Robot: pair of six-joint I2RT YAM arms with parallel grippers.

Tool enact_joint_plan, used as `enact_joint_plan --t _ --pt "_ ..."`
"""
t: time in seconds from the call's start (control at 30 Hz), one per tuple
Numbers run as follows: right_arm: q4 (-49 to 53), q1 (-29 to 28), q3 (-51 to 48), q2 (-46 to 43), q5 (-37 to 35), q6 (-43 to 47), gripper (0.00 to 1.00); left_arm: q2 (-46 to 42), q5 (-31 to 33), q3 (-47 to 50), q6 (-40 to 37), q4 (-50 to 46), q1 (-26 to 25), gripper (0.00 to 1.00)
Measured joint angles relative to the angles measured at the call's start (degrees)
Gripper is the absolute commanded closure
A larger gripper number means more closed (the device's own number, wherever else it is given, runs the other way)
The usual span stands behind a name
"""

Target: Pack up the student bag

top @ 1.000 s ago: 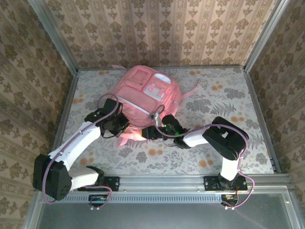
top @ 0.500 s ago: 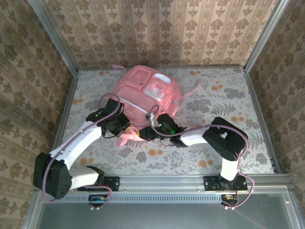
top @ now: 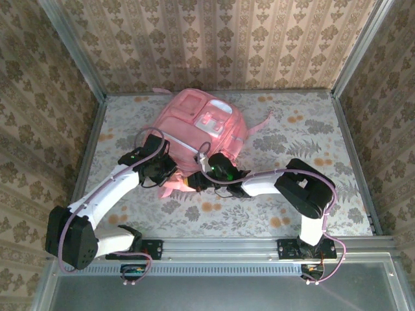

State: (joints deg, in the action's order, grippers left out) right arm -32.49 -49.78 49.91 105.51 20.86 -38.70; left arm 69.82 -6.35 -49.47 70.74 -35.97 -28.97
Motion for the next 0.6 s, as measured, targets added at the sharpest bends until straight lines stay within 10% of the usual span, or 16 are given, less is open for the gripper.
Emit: enact_joint_plan --t 0.6 --pt "9.0 -1.5 -0.9 -6.6 -10.6 7.8 1.0 -0.6 -2.4 0.3 0.0 0.7 0.0 1.0"
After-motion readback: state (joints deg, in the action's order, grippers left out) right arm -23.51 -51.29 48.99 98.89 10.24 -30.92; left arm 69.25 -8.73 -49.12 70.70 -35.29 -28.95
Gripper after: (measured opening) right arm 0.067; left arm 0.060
